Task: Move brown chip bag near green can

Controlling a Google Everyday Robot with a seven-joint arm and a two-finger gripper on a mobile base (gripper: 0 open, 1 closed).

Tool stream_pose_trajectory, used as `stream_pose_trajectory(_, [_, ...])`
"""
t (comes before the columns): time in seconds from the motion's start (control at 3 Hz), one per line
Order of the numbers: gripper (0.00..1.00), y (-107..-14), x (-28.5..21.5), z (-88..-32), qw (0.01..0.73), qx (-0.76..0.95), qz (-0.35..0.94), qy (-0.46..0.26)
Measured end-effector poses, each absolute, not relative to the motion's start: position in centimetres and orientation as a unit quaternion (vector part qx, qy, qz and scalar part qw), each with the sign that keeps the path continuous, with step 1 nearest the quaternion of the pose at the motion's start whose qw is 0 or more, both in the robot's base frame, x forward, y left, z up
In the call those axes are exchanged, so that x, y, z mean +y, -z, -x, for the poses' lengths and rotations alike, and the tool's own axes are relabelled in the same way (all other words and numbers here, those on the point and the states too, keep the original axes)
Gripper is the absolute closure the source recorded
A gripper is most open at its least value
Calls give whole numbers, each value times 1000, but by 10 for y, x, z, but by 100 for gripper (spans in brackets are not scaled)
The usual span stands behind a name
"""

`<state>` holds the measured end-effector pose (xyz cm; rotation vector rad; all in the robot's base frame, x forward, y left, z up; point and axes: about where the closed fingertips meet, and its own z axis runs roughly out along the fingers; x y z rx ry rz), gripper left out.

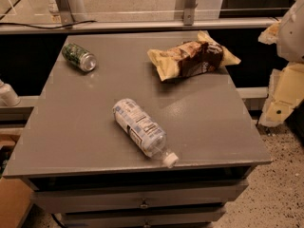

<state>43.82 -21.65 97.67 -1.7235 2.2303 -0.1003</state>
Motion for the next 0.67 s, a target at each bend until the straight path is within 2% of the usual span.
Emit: stream_pose_trajectory(0.67, [0,-972,-212,-448,181,775,605,29])
